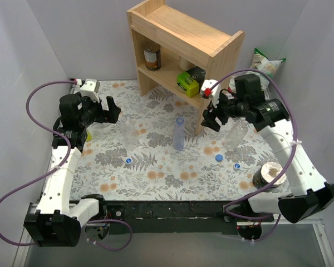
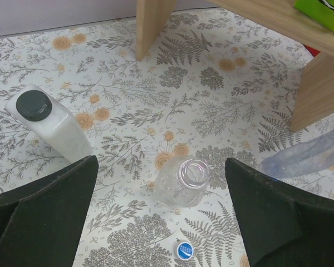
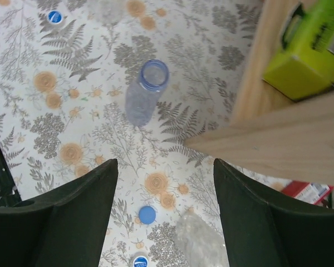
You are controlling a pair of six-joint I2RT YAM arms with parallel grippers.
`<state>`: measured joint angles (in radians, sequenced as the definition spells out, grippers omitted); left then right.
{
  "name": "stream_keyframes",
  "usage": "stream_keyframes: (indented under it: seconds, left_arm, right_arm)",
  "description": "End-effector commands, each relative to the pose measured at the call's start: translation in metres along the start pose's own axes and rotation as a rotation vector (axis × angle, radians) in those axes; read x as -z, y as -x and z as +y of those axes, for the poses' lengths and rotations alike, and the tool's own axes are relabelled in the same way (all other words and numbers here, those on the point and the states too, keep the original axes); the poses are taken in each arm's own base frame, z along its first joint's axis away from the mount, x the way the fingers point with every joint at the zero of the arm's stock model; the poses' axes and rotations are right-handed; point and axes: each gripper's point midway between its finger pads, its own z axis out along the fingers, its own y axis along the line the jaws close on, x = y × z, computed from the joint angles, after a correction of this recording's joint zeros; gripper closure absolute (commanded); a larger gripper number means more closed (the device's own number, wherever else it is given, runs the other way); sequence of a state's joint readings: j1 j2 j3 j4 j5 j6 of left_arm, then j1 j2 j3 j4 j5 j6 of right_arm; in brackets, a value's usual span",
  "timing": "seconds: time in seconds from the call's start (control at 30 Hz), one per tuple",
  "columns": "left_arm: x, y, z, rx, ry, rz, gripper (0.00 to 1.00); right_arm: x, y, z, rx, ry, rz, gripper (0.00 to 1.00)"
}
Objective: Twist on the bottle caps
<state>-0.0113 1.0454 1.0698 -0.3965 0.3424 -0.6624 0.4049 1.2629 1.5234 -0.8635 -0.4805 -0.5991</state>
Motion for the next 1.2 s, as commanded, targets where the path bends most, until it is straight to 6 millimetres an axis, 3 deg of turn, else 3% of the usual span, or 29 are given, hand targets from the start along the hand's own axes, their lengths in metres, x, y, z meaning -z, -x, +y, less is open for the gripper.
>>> stream_keyframes:
  seconds: [0.0, 0.17, 0.5, 0.8, 1.17]
  left_arm:
    - [0.016, -0.005, -0.013, -0.037, -0.051, -0.012, 0.02]
    - [0.023, -0.009, -0.023, -0.040, -0.104, -0.012, 0.02]
    - [0.022, -0.010, -0.029, -0.012, -0.138, -0.007, 0.02]
    - [0.020, -0.012, -0.029, -0.005, -0.143, -0.006, 0.02]
    - [0.018, -0.013, -0.028, -0.004, -0.144, 0.000, 0.02]
  right_arm:
    - [-0.020, 0.031, 0.010, 0.103, 0.046, -0.044, 0.25]
    - [-0.050, 0.040, 0.007, 0.108, 0.029, -0.044, 0.26]
    - [-0.098, 0.034, 0.002, 0.026, 0.026, -0.014, 0.21]
    - [-0.122, 0.023, 0.005, 0.015, 0.050, 0.028, 0.21]
    - [-0.134, 0.008, 0.008, -0.004, 0.054, 0.065, 0.33]
